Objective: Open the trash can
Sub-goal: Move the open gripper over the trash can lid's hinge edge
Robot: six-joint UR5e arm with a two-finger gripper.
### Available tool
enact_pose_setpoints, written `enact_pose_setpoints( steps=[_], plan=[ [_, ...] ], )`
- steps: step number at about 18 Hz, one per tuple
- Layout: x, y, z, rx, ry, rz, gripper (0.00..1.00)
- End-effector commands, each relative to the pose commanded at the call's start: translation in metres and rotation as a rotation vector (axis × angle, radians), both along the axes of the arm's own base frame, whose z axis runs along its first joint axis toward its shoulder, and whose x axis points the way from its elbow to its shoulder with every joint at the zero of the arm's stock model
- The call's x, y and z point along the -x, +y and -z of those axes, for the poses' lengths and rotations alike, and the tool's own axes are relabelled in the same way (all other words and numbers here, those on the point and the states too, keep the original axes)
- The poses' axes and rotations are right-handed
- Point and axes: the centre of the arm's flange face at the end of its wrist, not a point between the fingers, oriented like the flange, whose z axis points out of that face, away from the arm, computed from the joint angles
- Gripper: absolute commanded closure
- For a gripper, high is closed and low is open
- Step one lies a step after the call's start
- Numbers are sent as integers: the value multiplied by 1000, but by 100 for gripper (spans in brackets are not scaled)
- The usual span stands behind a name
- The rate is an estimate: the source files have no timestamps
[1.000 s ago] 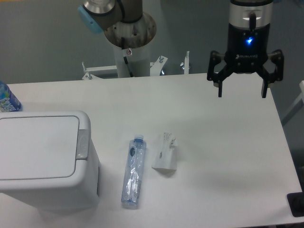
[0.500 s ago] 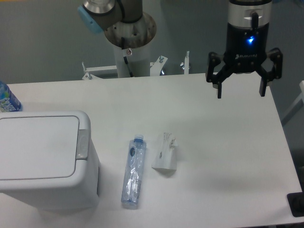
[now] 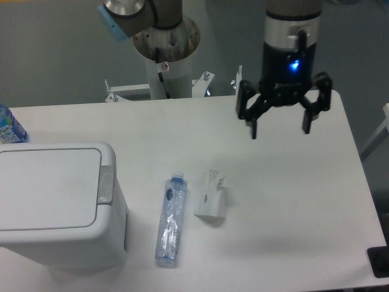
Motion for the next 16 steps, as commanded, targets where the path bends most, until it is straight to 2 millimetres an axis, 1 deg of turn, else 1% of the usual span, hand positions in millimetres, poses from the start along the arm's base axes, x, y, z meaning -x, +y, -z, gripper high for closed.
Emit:
enact_pose_setpoints(
  steps=[2,4,7,14,16],
  plan=[
    [-8,10,5,-25,-40,0,0],
    [-14,15,4,-71,-84,10,0],
    [-20,20,4,-118,-155,-33,0],
    [-58,57,21,-99,-201,14,0],
    [-65,64,26,-92,-217,8,0]
  ],
)
